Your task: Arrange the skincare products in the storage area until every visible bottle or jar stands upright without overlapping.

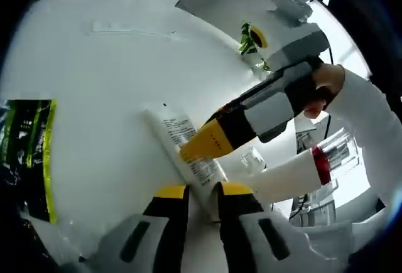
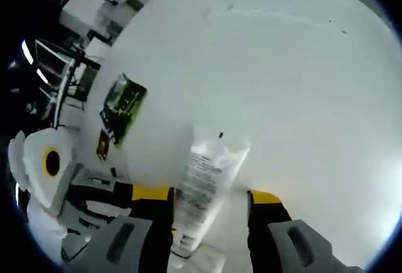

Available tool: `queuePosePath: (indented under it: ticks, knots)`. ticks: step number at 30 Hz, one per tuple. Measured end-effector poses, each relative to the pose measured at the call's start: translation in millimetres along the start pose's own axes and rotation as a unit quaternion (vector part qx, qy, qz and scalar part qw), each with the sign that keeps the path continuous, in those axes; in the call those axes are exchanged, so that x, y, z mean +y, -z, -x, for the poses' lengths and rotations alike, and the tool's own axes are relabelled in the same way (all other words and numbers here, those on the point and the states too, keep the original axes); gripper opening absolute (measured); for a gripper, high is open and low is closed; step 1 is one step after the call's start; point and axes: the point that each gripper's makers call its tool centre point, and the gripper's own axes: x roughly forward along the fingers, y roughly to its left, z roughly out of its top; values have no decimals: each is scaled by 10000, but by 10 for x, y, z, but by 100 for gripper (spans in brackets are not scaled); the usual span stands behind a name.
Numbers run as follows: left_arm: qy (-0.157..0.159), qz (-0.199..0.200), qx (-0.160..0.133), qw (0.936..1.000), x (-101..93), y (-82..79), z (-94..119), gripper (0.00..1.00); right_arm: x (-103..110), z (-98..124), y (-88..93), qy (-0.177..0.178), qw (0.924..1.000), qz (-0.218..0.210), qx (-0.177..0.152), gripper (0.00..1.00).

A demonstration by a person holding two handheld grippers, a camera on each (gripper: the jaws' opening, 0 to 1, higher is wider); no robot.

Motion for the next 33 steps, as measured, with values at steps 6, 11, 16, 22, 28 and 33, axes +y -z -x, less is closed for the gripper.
queuePosePath:
  ticks: [6,11,16,22,28,33]
  knots:
    - [-52,-386,2,9992,-30,-1,-20,20,33,-44,43,669,9972,106,322,42]
    - [-80,-525,26,9986,-42,8,-17,20,69,-80,69,941,9943,91,499,38]
    - [-152,-818,76,9965,-81,43,35,17,58,-59,132,970,9934,113,604,34]
    - [-174,-837,54,9963,-52,17,18,19,88,-5,238,776,9955,-274,470,30]
    - [30,-418,-16,9991,-74,41,-7,20,139,55,314,131,9978,-617,202,29]
    - [-120,73,145,9998,59,116,1,31,316,64,345,-1396,9693,-1981,-414,8]
